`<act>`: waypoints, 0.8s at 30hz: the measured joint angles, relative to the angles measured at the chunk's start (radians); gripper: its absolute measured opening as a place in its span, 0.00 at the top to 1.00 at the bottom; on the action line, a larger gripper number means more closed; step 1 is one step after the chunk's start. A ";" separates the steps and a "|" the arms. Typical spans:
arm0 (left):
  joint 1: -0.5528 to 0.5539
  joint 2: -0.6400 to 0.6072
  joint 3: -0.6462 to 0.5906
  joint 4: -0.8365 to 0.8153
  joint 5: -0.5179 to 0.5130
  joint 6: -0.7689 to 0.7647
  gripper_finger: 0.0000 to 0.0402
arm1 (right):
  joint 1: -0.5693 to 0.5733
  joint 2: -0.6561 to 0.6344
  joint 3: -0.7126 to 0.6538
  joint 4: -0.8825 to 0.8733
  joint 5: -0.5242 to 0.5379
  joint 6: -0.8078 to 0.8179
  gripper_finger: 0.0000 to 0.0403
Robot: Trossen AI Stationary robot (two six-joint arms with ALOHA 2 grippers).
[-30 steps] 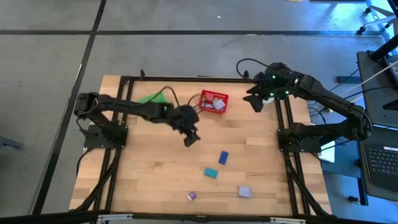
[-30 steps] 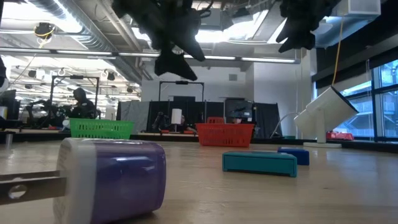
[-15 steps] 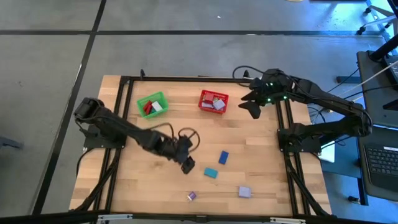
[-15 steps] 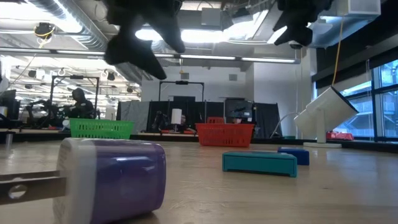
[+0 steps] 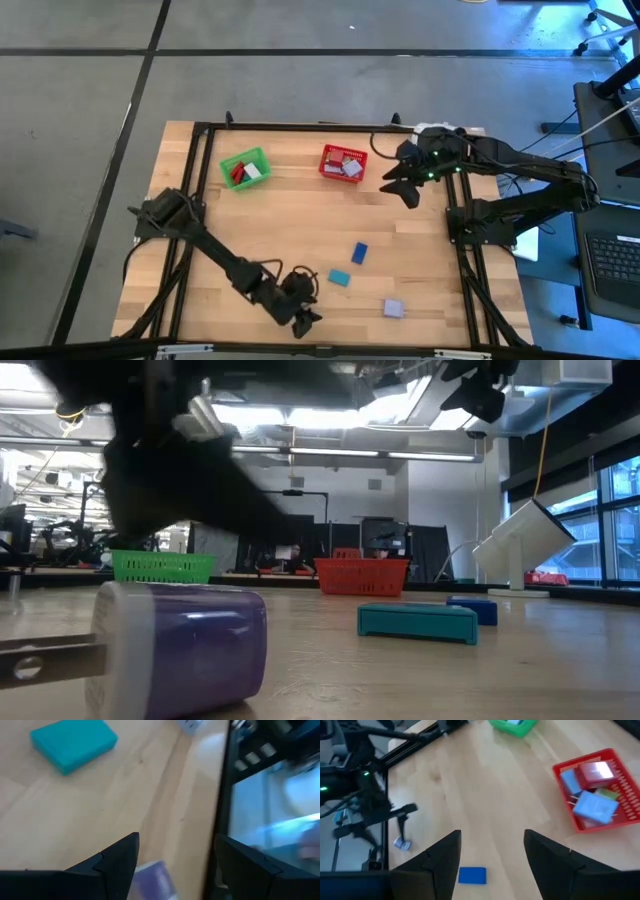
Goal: Pick & Place Office items
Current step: Put the violet charger adapter into the red bin
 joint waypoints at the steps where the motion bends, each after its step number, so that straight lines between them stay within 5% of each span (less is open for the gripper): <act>1: -0.009 0.007 0.011 -0.031 -0.018 0.020 0.37 | 0.013 0.000 0.000 0.000 0.004 0.000 0.46; 7: -0.059 0.022 0.103 -0.293 -0.178 0.219 0.39 | 0.075 0.000 0.000 -0.001 0.068 -0.001 0.46; 24: -0.087 0.067 0.141 -0.272 -0.168 0.200 0.39 | 0.150 0.000 0.000 -0.002 0.103 -0.005 0.46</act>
